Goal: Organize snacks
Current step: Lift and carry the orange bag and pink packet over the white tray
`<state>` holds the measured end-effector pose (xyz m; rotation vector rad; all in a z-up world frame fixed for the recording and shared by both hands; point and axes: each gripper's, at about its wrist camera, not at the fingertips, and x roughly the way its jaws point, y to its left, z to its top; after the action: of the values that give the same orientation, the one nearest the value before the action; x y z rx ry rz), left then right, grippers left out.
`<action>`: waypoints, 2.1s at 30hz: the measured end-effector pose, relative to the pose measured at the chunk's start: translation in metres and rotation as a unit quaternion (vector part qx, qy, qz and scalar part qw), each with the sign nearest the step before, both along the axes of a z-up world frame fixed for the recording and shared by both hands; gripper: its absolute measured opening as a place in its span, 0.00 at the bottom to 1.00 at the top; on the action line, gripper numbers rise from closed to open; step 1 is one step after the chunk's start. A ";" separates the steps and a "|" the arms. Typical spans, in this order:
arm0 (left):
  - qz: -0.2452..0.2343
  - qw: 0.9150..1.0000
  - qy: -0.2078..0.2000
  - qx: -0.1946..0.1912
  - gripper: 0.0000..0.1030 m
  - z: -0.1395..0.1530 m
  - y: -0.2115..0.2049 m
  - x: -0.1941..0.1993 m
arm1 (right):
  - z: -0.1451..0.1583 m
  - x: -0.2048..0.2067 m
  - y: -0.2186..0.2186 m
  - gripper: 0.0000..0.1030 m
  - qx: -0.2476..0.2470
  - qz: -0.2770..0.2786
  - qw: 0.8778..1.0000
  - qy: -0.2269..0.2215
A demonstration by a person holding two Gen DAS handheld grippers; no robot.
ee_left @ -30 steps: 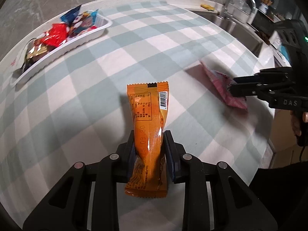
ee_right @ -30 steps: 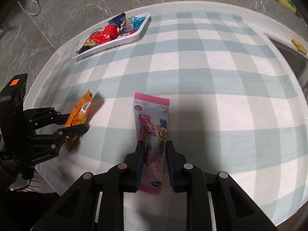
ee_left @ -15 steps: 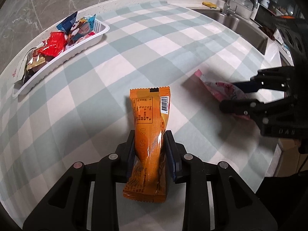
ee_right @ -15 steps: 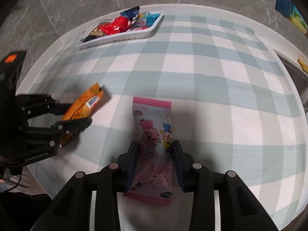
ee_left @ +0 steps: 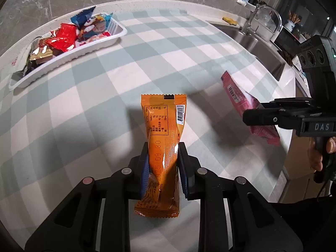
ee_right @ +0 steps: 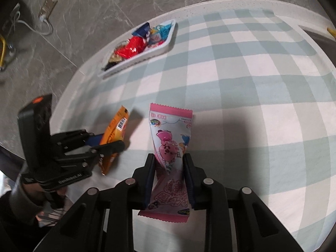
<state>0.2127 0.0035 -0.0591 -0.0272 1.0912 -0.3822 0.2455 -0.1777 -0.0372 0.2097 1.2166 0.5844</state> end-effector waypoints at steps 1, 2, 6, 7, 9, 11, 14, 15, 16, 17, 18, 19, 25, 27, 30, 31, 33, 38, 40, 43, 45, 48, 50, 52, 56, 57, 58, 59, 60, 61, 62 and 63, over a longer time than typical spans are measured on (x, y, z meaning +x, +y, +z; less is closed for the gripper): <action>0.001 1.000 -0.002 -0.001 0.22 0.002 0.002 0.000 | 0.003 0.002 0.001 0.26 0.005 0.001 1.000 -0.001; 0.003 1.000 -0.003 -0.001 0.22 0.004 0.004 0.000 | 0.005 0.003 0.003 0.26 0.007 0.000 1.000 -0.003; 0.012 1.000 -0.012 -0.001 0.22 0.013 0.014 0.002 | 0.013 0.011 0.010 0.26 0.014 0.006 1.000 -0.009; 0.014 1.000 -0.014 -0.001 0.22 0.014 0.016 0.002 | 0.015 0.013 0.013 0.26 0.016 0.010 1.000 -0.011; 0.019 1.000 -0.018 -0.001 0.22 0.018 0.022 0.003 | 0.019 0.016 0.019 0.26 0.019 0.015 1.000 -0.014; 0.021 1.000 -0.022 -0.001 0.22 0.022 0.026 0.004 | 0.020 0.020 0.022 0.26 0.023 0.019 0.999 -0.015; 0.026 0.999 -0.026 -0.001 0.22 0.026 0.032 0.006 | 0.024 0.026 0.030 0.26 0.027 0.025 0.999 -0.016; 0.028 0.999 -0.029 -0.001 0.22 0.027 0.034 0.006 | 0.025 0.027 0.031 0.26 0.027 0.026 0.999 -0.017; 0.029 0.999 -0.031 -0.001 0.22 0.029 0.036 0.007 | 0.026 0.030 0.034 0.26 0.029 0.029 0.999 -0.017; 0.030 0.999 -0.032 -0.001 0.22 0.030 0.037 0.008 | 0.027 0.032 0.036 0.26 0.030 0.030 0.999 -0.017; 0.033 0.999 -0.034 0.000 0.22 0.032 0.039 0.009 | 0.027 0.034 0.038 0.26 0.030 0.031 0.999 -0.017; 0.034 0.999 -0.035 0.000 0.22 0.033 0.042 0.010 | 0.028 0.036 0.041 0.26 0.029 0.033 0.999 -0.018; 0.045 0.998 -0.044 0.002 0.22 0.039 0.054 0.019 | 0.034 0.052 0.055 0.26 0.034 0.042 0.998 -0.023; 0.049 0.998 -0.048 0.003 0.22 0.042 0.059 0.021 | 0.036 0.060 0.060 0.26 0.036 0.045 0.998 -0.026; 0.056 0.997 -0.051 0.002 0.22 0.047 0.065 0.026 | 0.039 0.069 0.066 0.26 0.037 0.049 0.998 -0.029; 0.058 0.997 -0.053 0.003 0.22 0.048 0.068 0.027 | 0.041 0.072 0.069 0.26 0.038 0.050 0.998 -0.031; 0.062 0.997 -0.054 0.001 0.22 0.049 0.072 0.032 | 0.043 0.079 0.075 0.26 0.039 0.053 0.997 -0.034; 0.072 0.996 -0.059 0.002 0.22 0.053 0.084 0.042 | 0.048 0.094 0.087 0.26 0.038 0.062 0.996 -0.042; 0.075 0.995 -0.061 0.002 0.22 0.055 0.087 0.045 | 0.049 0.100 0.092 0.26 0.037 0.065 0.996 -0.046; 0.081 0.995 -0.063 0.001 0.22 0.056 0.095 0.052 | 0.051 0.109 0.099 0.26 0.037 0.068 0.996 -0.049; 0.085 0.994 -0.065 0.000 0.22 0.058 0.099 0.057 | 0.051 0.114 0.103 0.26 0.035 0.070 0.996 -0.050; 0.090 0.994 -0.066 -0.001 0.22 0.059 0.106 0.064 | 0.053 0.123 0.111 0.26 0.034 0.074 0.995 -0.052; 0.094 0.993 -0.068 -0.002 0.22 0.060 0.112 0.069 | 0.054 0.129 0.115 0.26 0.035 0.075 0.995 -0.053; 0.098 0.993 -0.069 -0.003 0.22 0.060 0.116 0.075 | 0.054 0.136 0.120 0.26 0.035 0.076 0.995 -0.054; 0.108 0.991 -0.072 -0.009 0.22 0.064 0.130 0.087 | 0.054 0.148 0.127 0.26 0.034 0.076 0.995 -0.056; 0.111 0.991 -0.072 -0.010 0.22 0.065 0.132 0.090 | 0.054 0.151 0.129 0.26 0.032 0.076 0.995 -0.058; 0.113 0.991 -0.073 -0.009 0.22 0.066 0.135 0.093 | 0.054 0.155 0.132 0.26 0.032 0.076 0.995 -0.058; 0.115 0.991 -0.074 -0.009 0.22 0.067 0.138 0.096 | 0.054 0.158 0.134 0.26 0.032 0.075 0.995 -0.059; 0.116 0.990 -0.074 -0.010 0.22 0.067 0.141 0.100 | 0.054 0.162 0.136 0.26 0.031 0.075 0.995 -0.059; 0.118 0.990 -0.075 -0.010 0.22 0.068 0.144 0.104 | 0.054 0.166 0.138 0.26 0.030 0.075 0.995 -0.059; 0.120 0.990 -0.076 -0.011 0.22 0.068 0.147 0.107 | 0.054 0.169 0.141 0.26 0.030 0.075 0.995 -0.060; 0.121 0.990 -0.076 -0.011 0.22 0.069 0.150 0.111 | 0.054 0.171 0.142 0.26 0.030 0.075 0.995 -0.060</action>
<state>0.3235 0.1532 0.0097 -0.1476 0.9195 -0.1748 0.4165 -0.0355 0.0164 0.1338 1.1053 0.7542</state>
